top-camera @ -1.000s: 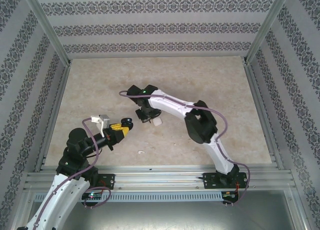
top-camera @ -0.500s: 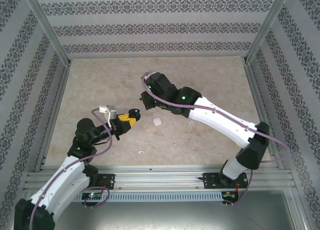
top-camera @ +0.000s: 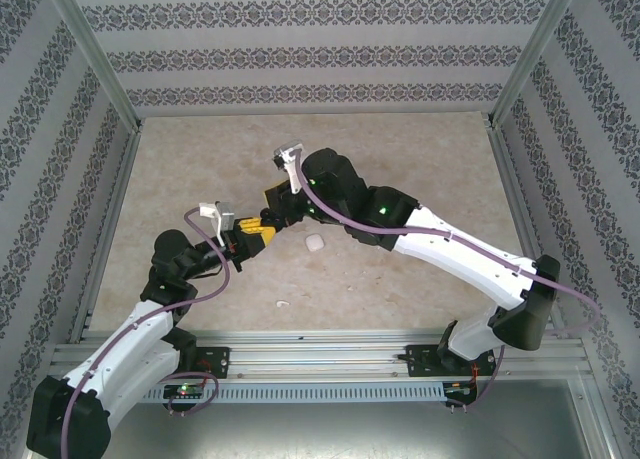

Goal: Insert the wireless bluetooth earbuds into the charging case

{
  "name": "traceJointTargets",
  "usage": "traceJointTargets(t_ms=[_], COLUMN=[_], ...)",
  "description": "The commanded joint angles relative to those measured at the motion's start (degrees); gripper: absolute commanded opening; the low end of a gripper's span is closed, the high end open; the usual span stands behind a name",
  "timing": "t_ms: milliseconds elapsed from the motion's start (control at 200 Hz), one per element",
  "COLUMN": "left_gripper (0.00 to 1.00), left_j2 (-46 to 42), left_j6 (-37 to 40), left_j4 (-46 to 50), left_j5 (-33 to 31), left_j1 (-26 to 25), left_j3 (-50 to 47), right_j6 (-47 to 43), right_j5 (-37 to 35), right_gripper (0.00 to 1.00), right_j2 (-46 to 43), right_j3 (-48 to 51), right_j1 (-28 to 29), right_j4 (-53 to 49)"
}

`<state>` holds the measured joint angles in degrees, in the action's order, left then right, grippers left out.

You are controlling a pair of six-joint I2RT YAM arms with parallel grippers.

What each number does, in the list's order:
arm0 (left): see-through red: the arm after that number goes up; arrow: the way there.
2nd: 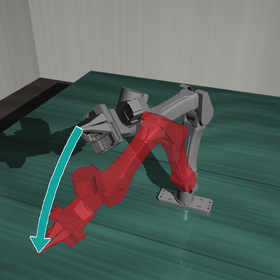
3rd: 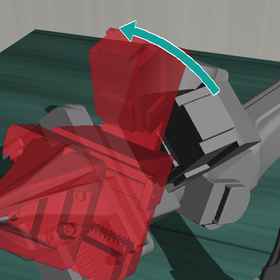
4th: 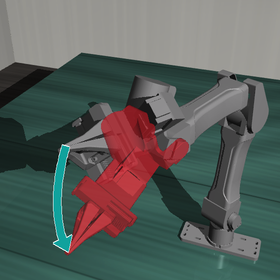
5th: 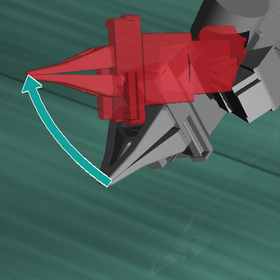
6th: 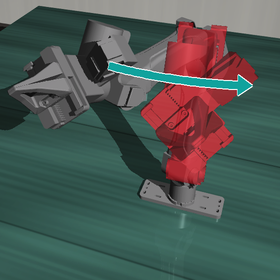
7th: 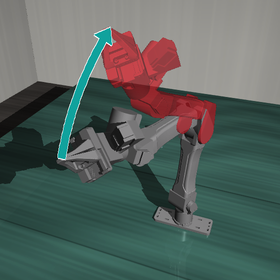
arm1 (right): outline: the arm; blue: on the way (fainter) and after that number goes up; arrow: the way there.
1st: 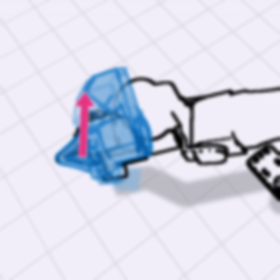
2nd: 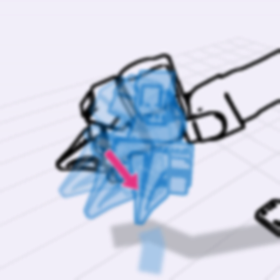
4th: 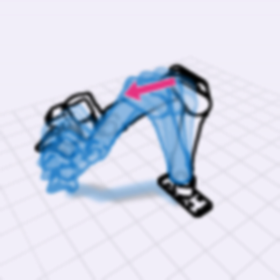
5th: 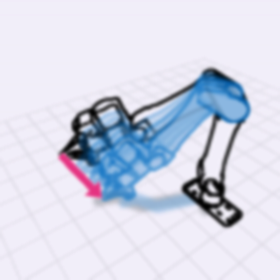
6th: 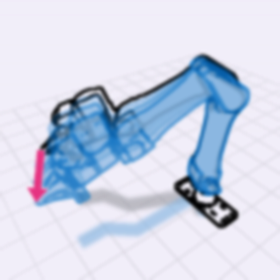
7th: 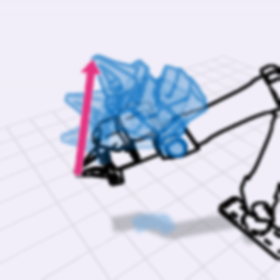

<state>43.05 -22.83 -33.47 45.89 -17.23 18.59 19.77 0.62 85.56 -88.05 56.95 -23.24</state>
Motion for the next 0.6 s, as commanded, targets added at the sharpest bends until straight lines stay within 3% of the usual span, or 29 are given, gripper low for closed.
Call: traceJointTargets(t_ms=[0, 595], left_gripper=[0.00, 0.00], left_j2=[-1.25, -1.26], left_j6=[-0.12, -0.07], left_j4=[-2.09, -3.37], left_j5=[0.19, -0.19], left_j1=[0.18, 0.18], left_j3=[1.95, 2.76], right_j6=[-1.93, -3.86], right_j5=[2.79, 0.78], right_gripper=[0.09, 0.09], right_j2=[0.67, 2.39], right_j3=[0.42, 0.08], right_j1=[1.34, 2.27], right_j4=[1.95, -5.20])
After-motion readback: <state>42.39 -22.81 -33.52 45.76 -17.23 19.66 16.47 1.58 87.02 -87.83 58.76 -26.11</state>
